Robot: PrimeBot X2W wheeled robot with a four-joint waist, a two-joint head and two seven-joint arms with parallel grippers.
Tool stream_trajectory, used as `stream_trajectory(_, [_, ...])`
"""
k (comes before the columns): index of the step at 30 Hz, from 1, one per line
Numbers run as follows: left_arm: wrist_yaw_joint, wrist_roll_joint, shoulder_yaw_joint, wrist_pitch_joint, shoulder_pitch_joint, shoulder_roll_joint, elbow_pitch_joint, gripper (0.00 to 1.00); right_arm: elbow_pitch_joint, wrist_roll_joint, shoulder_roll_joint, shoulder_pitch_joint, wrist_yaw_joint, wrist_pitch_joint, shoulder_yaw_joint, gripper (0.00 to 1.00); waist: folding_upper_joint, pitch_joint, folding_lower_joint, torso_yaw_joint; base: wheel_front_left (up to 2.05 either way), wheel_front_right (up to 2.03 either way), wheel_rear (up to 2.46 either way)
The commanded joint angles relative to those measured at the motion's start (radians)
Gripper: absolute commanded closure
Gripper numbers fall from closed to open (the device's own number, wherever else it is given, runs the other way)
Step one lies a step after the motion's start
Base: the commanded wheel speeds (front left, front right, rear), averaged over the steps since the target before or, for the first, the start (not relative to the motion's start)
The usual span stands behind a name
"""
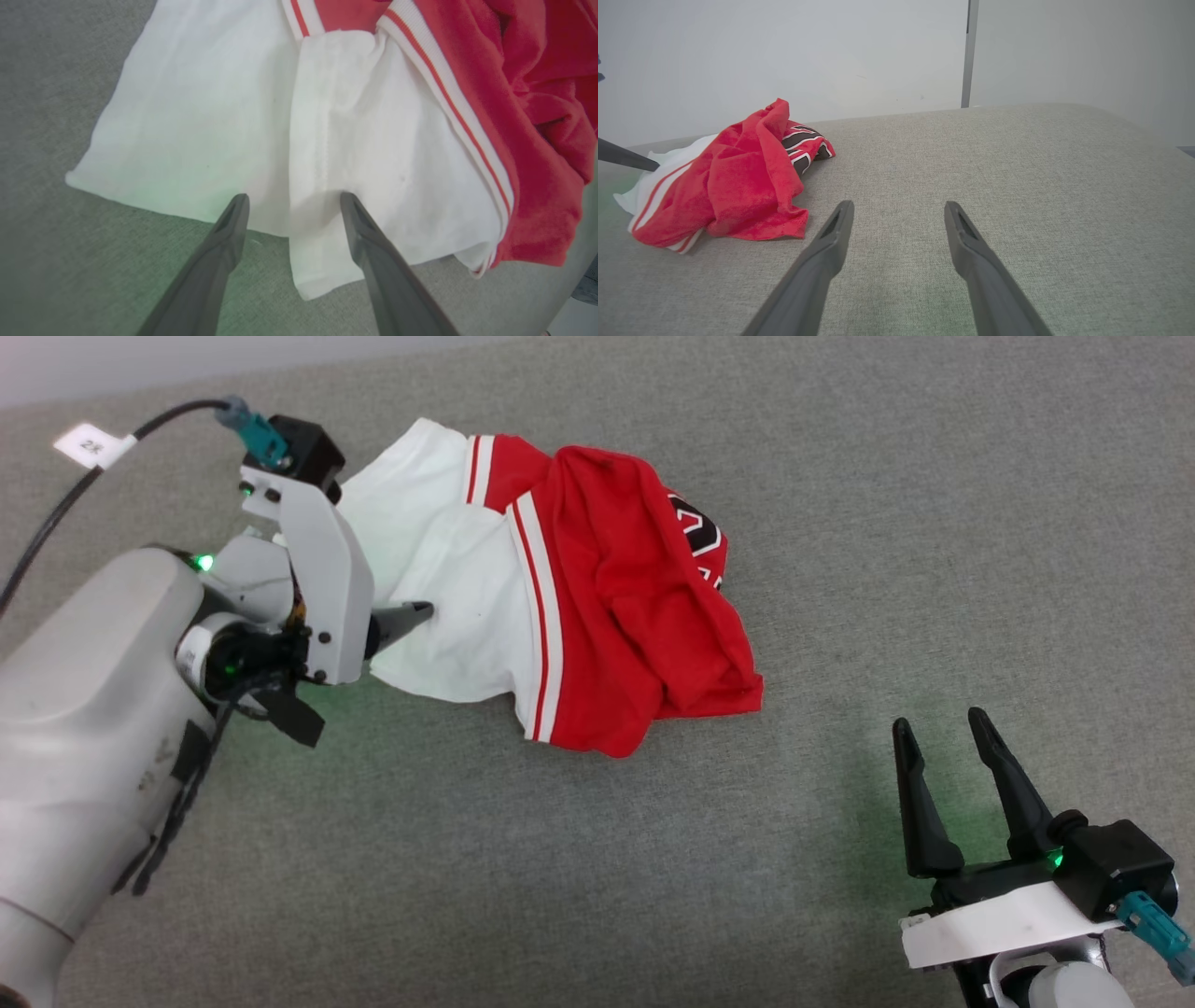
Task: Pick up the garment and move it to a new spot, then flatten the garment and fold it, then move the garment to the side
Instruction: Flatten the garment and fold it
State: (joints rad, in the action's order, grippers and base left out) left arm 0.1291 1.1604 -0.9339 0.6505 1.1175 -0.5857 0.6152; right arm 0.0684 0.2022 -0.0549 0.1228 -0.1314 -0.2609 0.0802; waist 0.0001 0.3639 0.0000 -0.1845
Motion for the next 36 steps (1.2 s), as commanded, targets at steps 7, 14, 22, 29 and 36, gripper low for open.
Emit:
stream_trajectory(7, [0.002,0.069,-0.052,-0.021,0.026,-0.007,-0.010,0.03,-0.005,0.008,0.004,0.017,0.001,-0.005,0.005,0.00,-0.0001,0.006,0.0000,0.001,0.00,0.00,0.00])
stream_trajectory(14, [0.002,0.111,-0.085,-0.040,0.033,-0.010,-0.030,1.00,-0.008,0.008,0.005,0.020,0.001,-0.005,0.006,0.00,-0.0001,0.009,0.0000,0.000,0.00,0.00,0.00])
stream_trajectory(22, [0.002,0.135,-0.125,-0.078,0.070,-0.022,-0.073,1.00,0.001,0.015,0.005,0.012,0.001,-0.005,0.003,0.00,-0.0001,-0.012,0.0000,-0.003,0.00,0.00,0.00])
stream_trajectory(29, [0.002,0.198,-0.144,-0.053,0.135,0.021,-0.176,1.00,0.003,0.038,0.005,0.008,0.001,-0.005,0.015,0.00,-0.0001,-0.029,0.0000,-0.012,0.00,0.00,0.00])
stream_trajectory(36, [0.002,0.214,-0.166,-0.033,0.231,0.136,-0.187,1.00,0.002,0.103,0.005,0.037,0.001,-0.005,0.044,0.00,-0.0001,0.006,0.0000,-0.090,0.00,0.00,0.00])
